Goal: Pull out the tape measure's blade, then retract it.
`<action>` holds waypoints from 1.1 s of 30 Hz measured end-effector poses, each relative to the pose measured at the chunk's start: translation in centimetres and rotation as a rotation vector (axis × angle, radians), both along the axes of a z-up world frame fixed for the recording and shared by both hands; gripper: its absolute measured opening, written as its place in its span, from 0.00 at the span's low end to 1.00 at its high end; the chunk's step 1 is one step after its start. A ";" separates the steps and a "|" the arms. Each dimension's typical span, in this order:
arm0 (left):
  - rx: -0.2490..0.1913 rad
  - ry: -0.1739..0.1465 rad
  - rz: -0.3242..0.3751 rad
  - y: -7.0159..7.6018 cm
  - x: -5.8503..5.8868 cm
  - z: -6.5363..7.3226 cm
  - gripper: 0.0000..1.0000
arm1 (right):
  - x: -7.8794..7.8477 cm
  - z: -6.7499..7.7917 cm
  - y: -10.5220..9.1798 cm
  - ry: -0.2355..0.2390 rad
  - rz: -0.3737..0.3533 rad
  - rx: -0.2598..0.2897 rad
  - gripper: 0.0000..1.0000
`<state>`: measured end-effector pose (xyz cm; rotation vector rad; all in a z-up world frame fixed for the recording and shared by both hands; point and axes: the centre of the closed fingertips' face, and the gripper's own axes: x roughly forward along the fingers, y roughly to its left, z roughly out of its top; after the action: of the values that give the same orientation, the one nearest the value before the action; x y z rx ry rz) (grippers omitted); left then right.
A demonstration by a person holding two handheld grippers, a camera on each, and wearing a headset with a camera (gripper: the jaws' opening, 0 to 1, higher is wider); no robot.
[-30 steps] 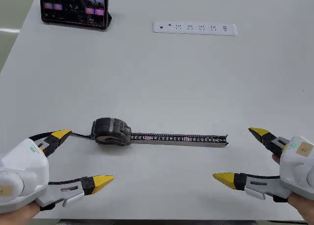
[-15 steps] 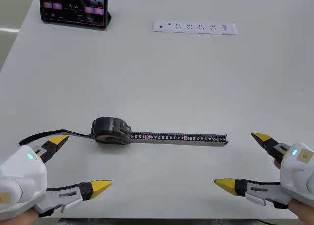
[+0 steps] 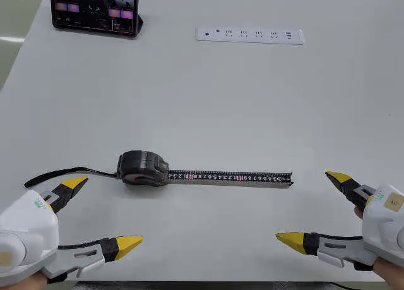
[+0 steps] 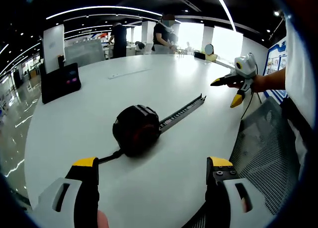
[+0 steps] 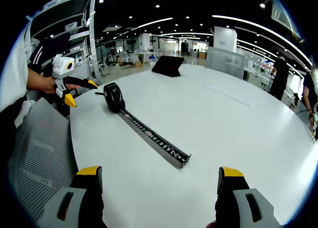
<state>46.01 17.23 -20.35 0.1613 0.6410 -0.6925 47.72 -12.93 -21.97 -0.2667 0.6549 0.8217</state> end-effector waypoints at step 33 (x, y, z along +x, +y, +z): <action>0.008 -0.009 -0.006 0.1 0.0 0.2 0.95 | -1.0 0.1 0.0 0.022 0.018 -0.018 0.99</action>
<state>45.97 17.29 -20.11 0.1740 0.6346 -0.6943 46.68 -12.97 -21.91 -0.2806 0.6818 0.8372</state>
